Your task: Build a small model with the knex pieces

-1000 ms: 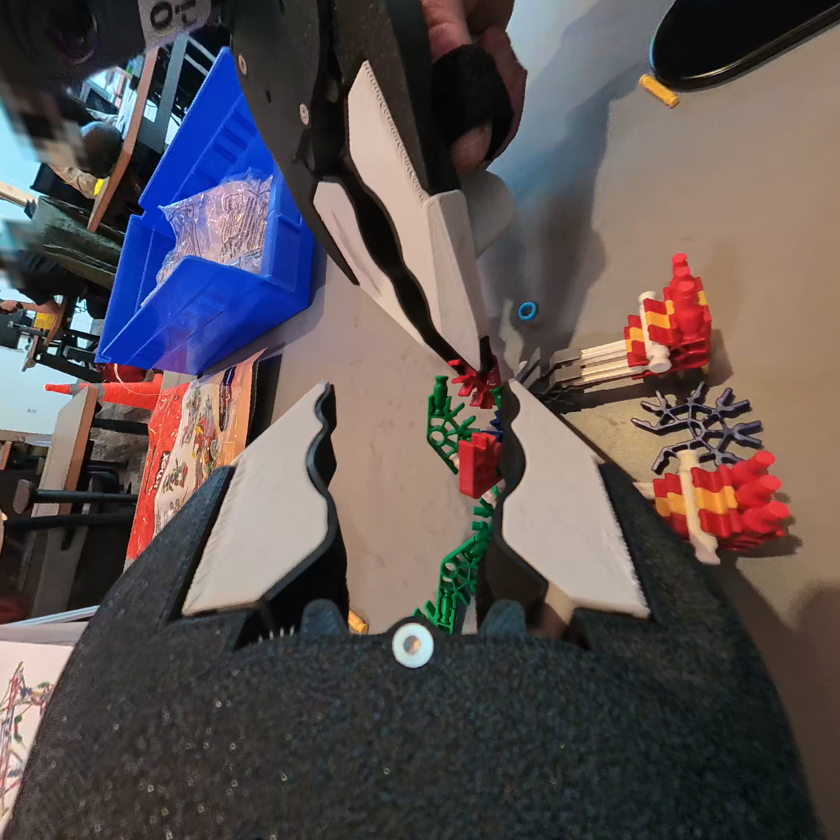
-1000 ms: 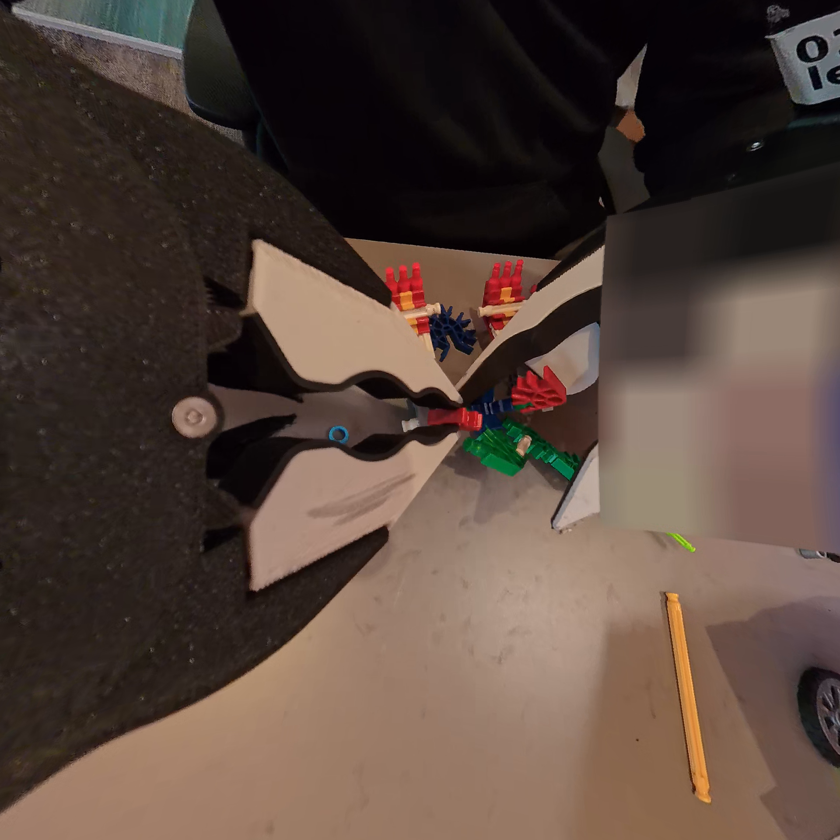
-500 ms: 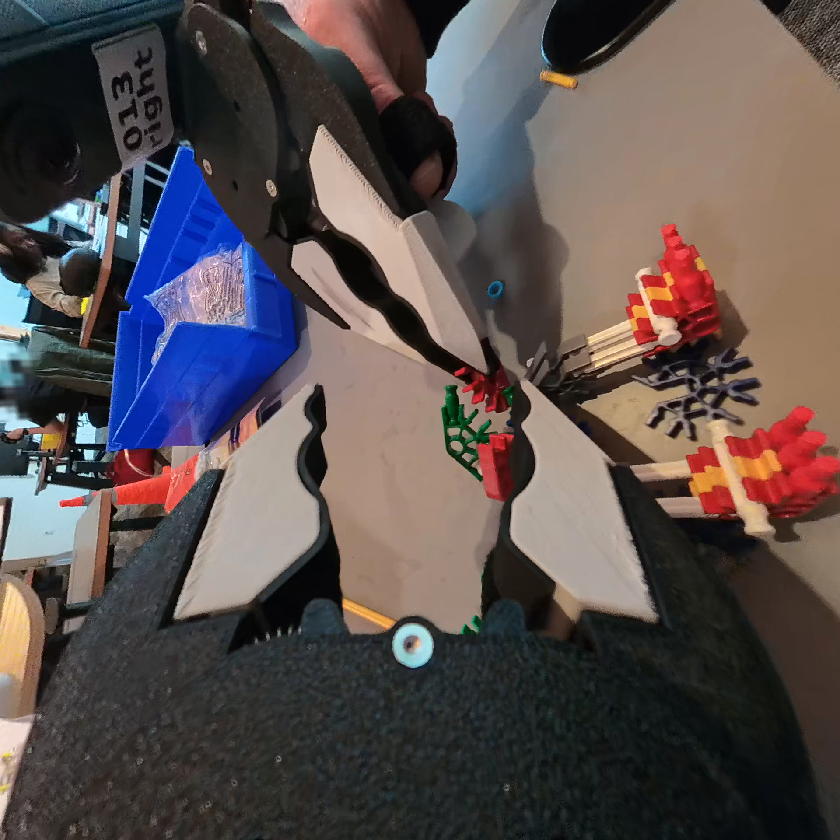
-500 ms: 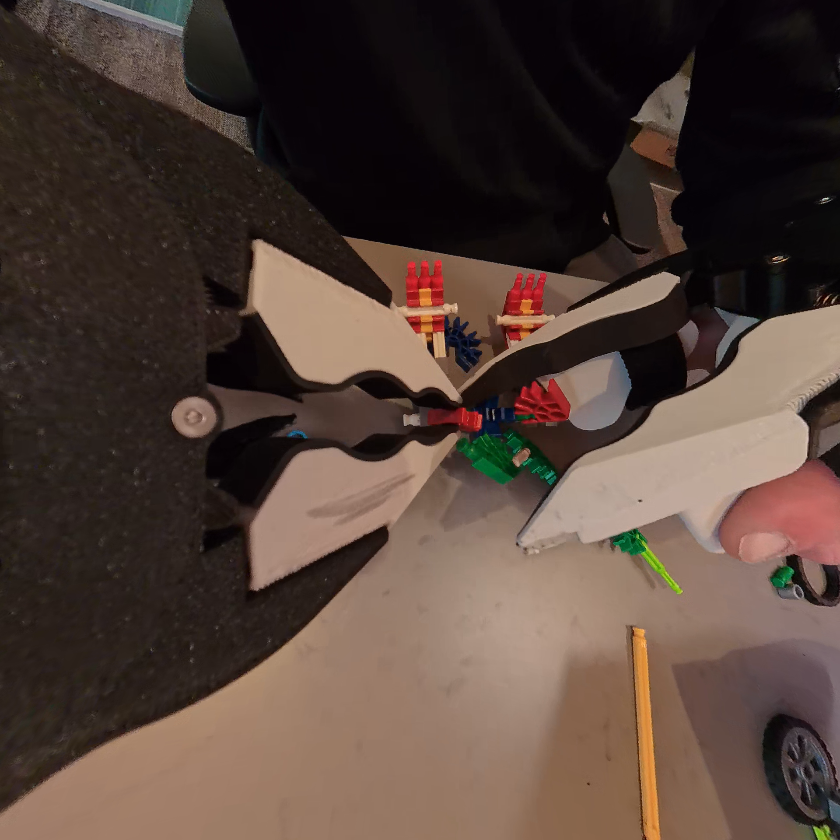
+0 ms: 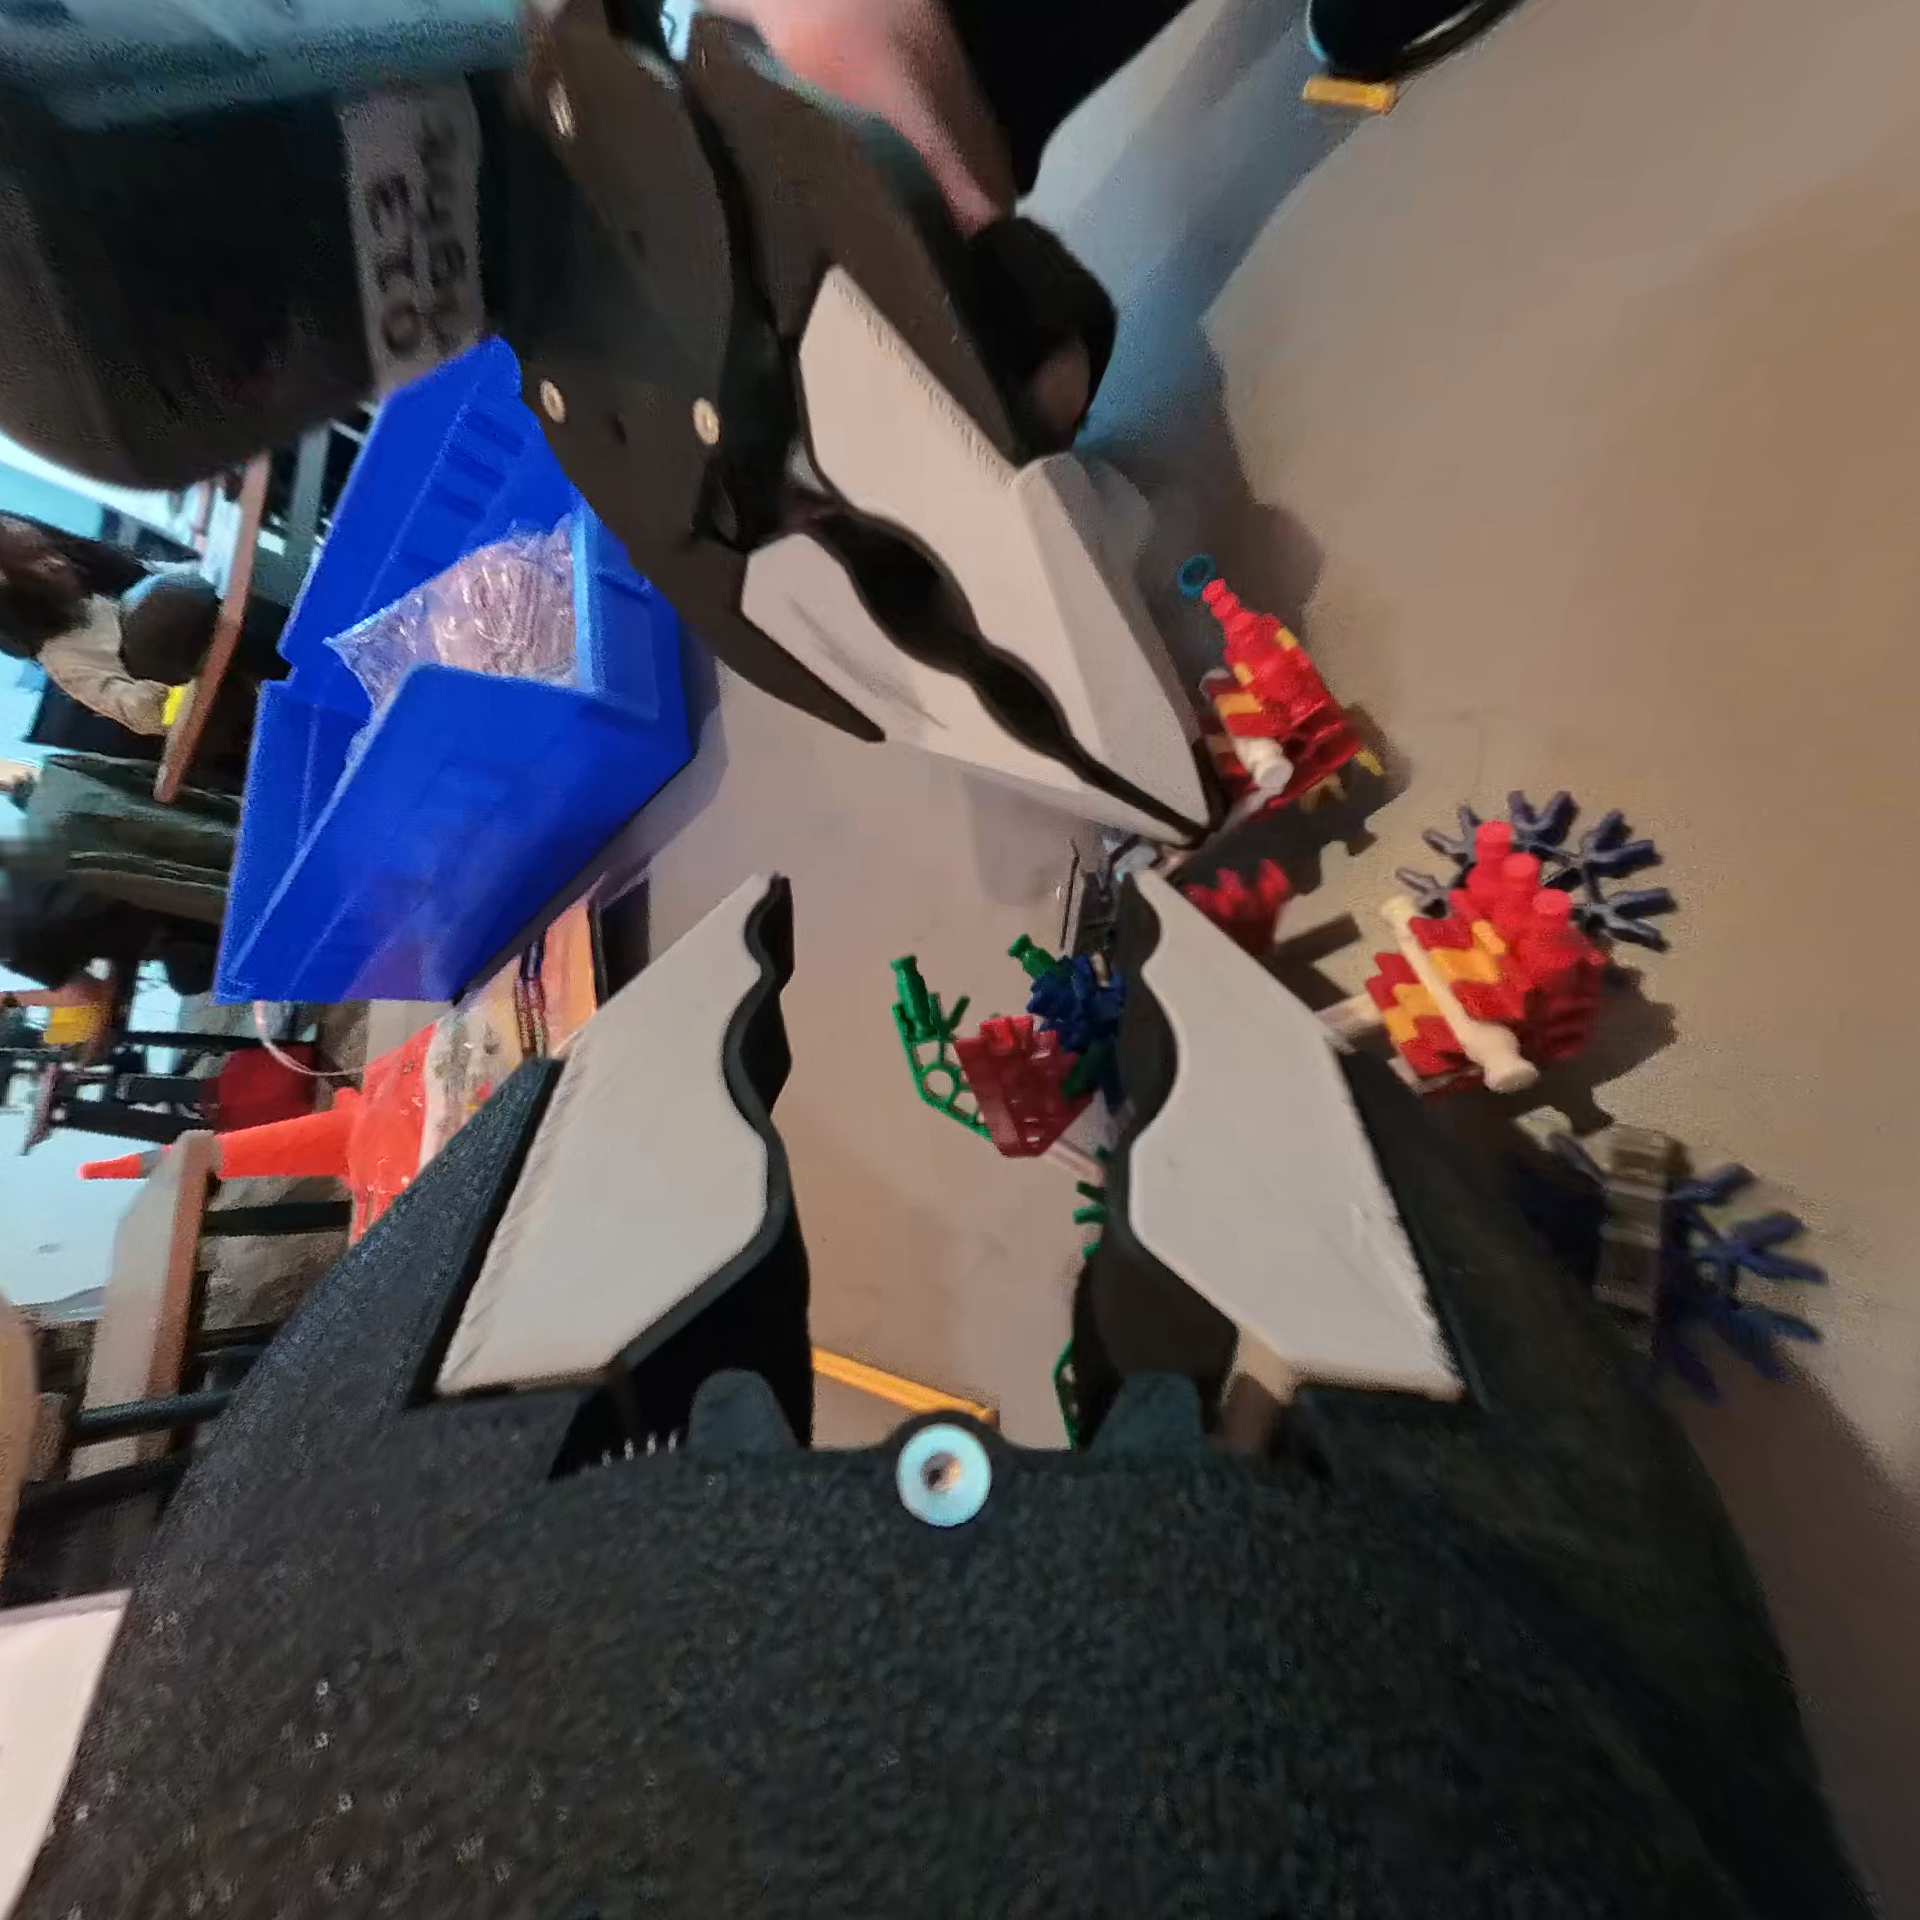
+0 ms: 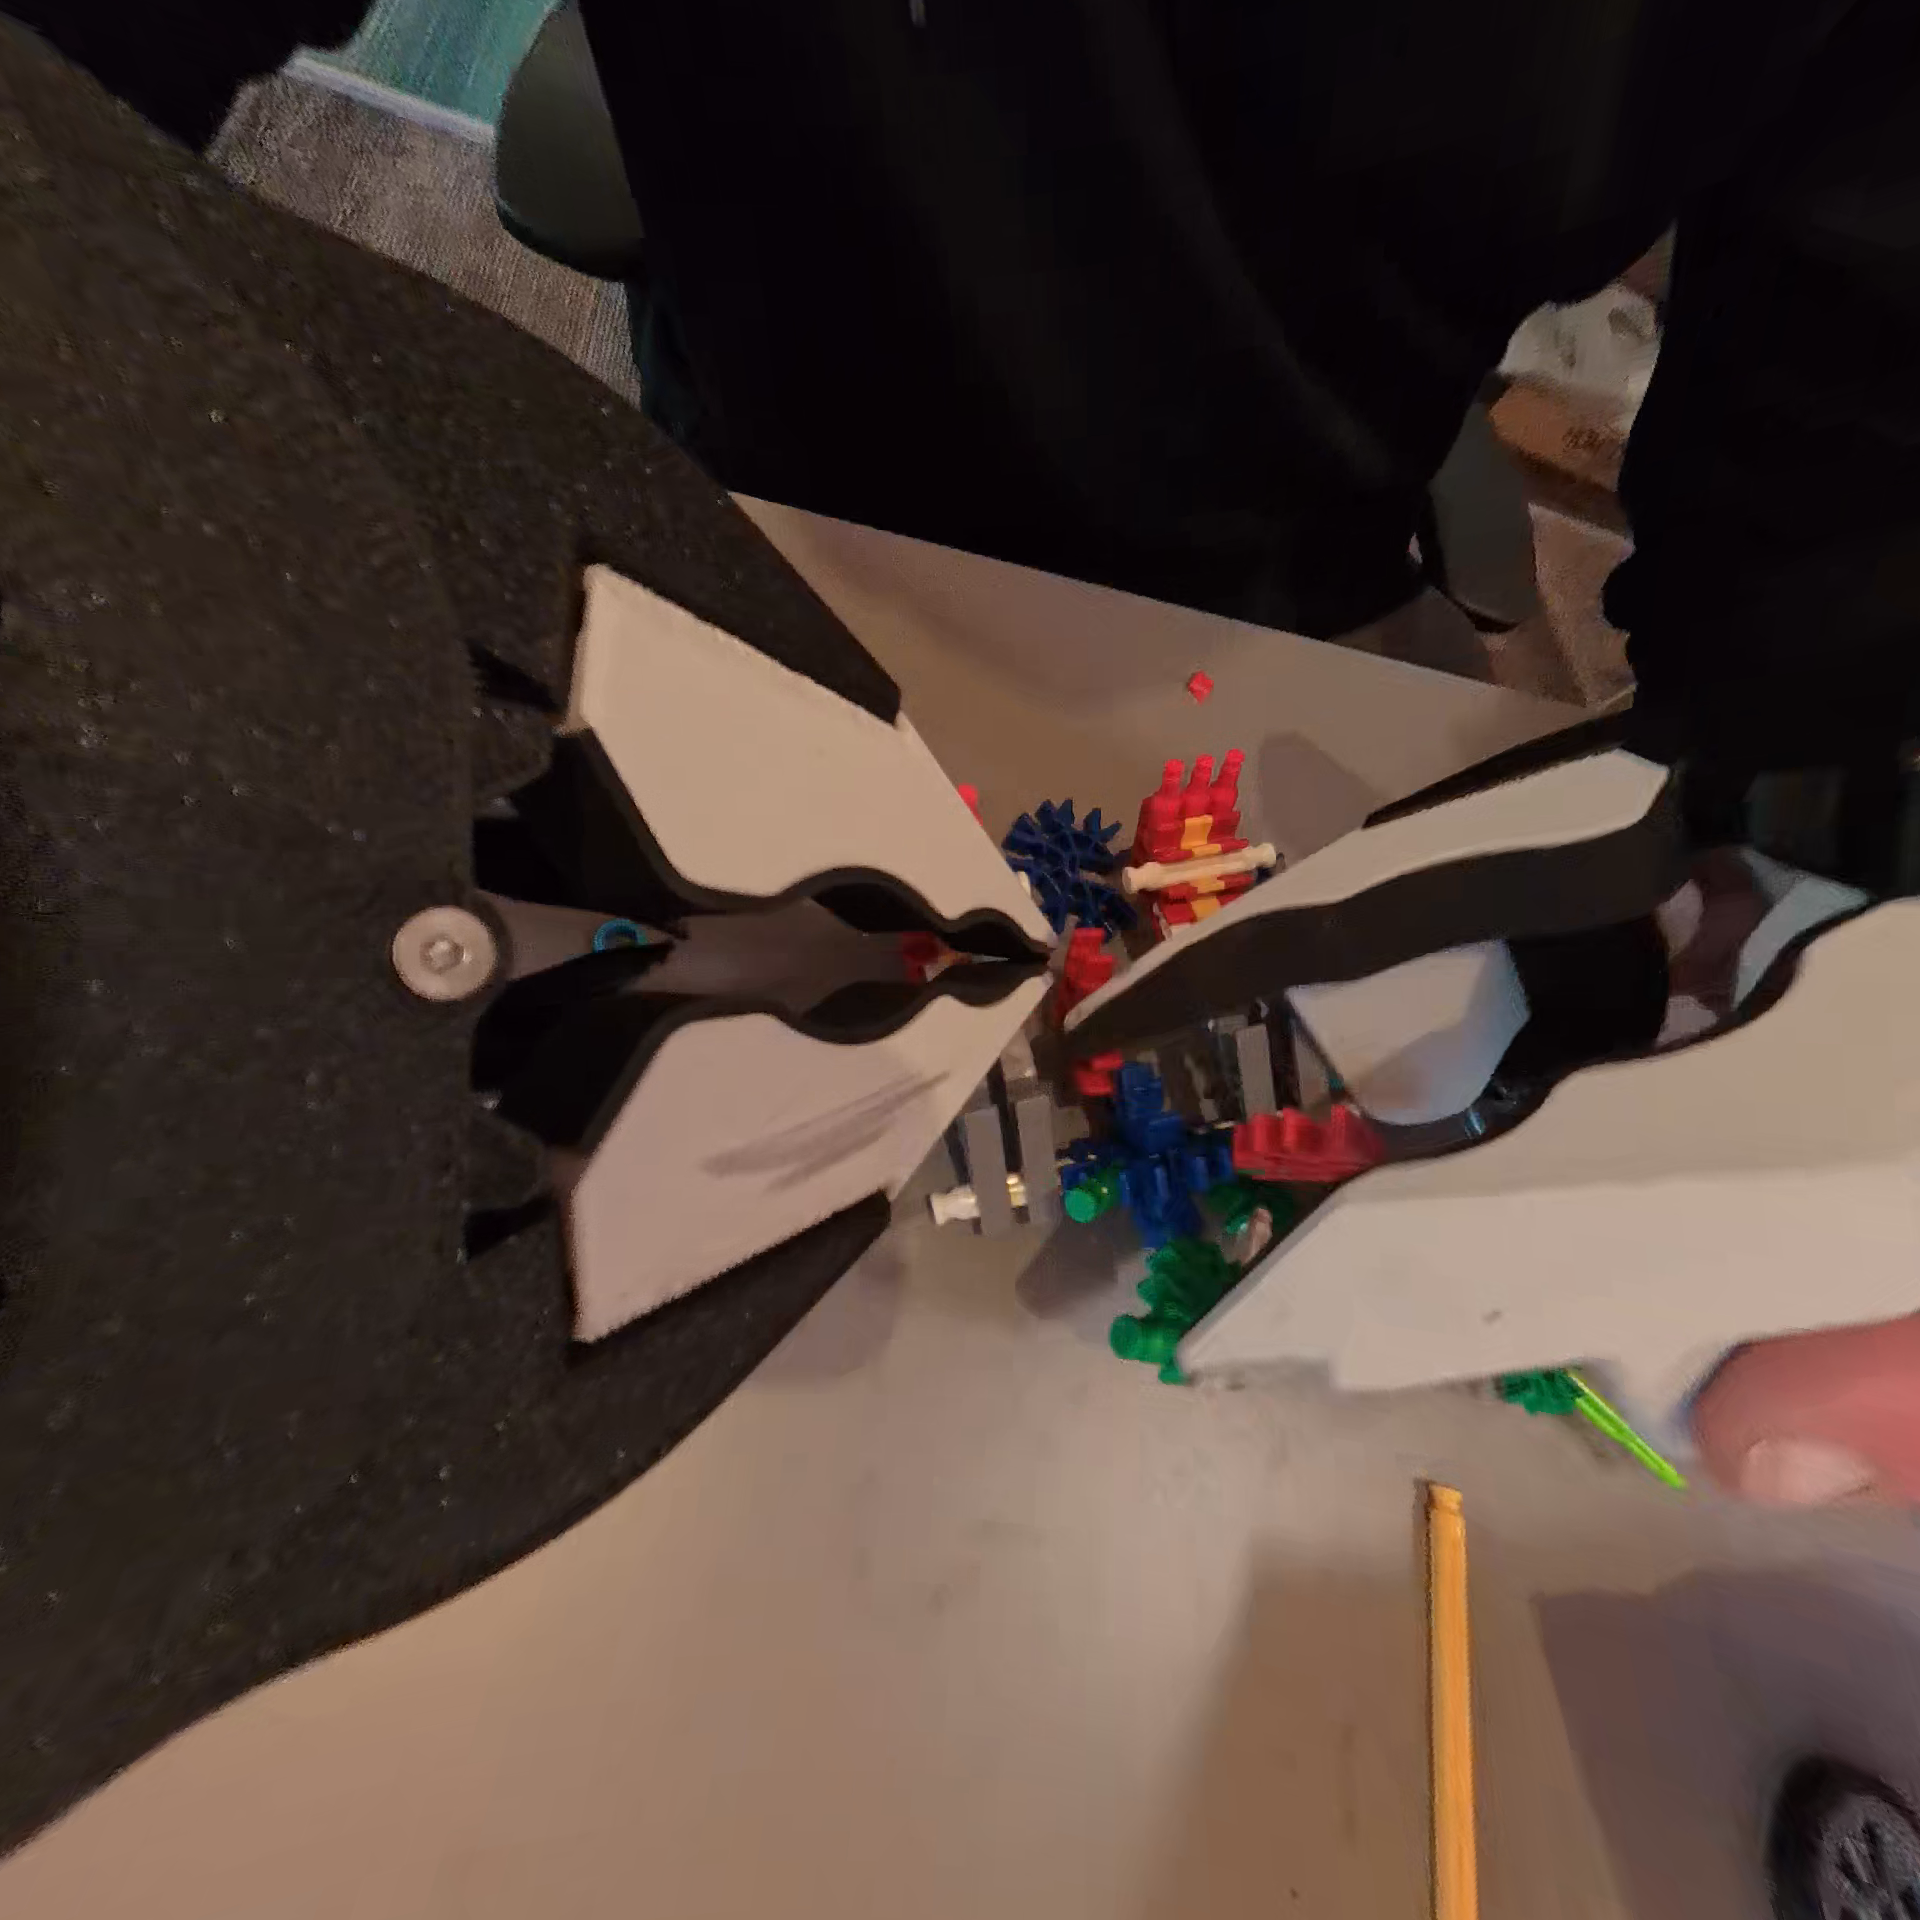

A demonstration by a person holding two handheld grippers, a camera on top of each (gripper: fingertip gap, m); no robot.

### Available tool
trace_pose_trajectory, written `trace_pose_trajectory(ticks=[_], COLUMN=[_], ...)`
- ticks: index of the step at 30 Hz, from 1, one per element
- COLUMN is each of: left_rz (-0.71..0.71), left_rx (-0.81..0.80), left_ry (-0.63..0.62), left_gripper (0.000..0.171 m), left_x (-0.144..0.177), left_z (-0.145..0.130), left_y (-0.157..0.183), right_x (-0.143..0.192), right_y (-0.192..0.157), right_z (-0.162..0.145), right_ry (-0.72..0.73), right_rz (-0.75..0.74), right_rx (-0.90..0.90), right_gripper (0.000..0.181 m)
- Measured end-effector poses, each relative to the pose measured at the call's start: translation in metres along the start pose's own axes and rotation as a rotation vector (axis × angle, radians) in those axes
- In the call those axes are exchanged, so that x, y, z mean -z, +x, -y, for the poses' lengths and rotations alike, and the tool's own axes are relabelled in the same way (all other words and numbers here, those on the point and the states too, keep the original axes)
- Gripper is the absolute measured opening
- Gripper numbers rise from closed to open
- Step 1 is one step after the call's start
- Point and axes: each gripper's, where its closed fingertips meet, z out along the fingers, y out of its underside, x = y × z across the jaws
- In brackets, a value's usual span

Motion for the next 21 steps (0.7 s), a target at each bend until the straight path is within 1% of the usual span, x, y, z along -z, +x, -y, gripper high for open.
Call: trace_pose_trajectory(ticks=[1,2,3,4,6,8,10,12,14,15,17,19,21], left_rz=[0.009,0.003,-0.006,-0.009,-0.028,-0.046,-0.109,-0.188,-0.174,-0.200,-0.189,-0.193,-0.208], left_rx=[-0.010,0.019,0.060,0.078,0.093,0.149,0.219,0.248,0.231,0.251,0.269,0.289,0.308], left_ry=[-0.013,-0.024,-0.010,0.006,-0.024,0.005,0.029,0.018,0.008,0.006,-0.013,-0.021,-0.014], left_gripper=[0.063,0.067,0.070,0.069,0.066,0.065,0.062,0.061,0.061,0.062,0.063,0.055,0.048], left_x=[0.001,0.002,0.003,0.005,0.005,0.008,0.013,0.016,0.017,0.018,0.018,0.019,0.018], left_z=[0.000,-0.002,-0.002,-0.001,-0.010,-0.008,-0.001,0.003,0.003,0.003,-0.004,-0.012,-0.014], left_y=[-0.002,-0.003,-0.004,-0.005,-0.002,-0.002,0.004,0.015,0.014,0.017,0.013,0.013,0.014], right_x=[0.003,0.009,0.017,0.024,0.037,0.040,0.032,0.022,0.014,0.010,0.002,-0.002,-0.001], right_y=[-0.001,-0.001,0.000,0.000,0.006,0.016,0.014,0.009,0.001,-0.003,-0.013,-0.019,-0.023], right_z=[0.002,0.006,0.012,0.018,0.021,0.010,-0.002,-0.007,-0.001,0.002,0.005,0.008,0.004], right_ry=[0.031,0.062,0.086,0.115,0.142,0.074,-0.005,-0.042,-0.030,-0.032,-0.072,-0.113,-0.160], right_rz=[0.016,0.009,-0.008,-0.017,-0.052,-0.152,-0.217,-0.243,-0.253,-0.255,-0.255,-0.296,-0.325], right_rx=[-0.004,-0.001,0.010,0.015,0.001,-0.017,0.008,0.030,0.063,0.084,0.144,0.198,0.215], right_gripper=[0.000,0.000,0.000,0.000,0.000,0.000,0.000,0.011,0.015,0.017,0.021,0.022,0.028])
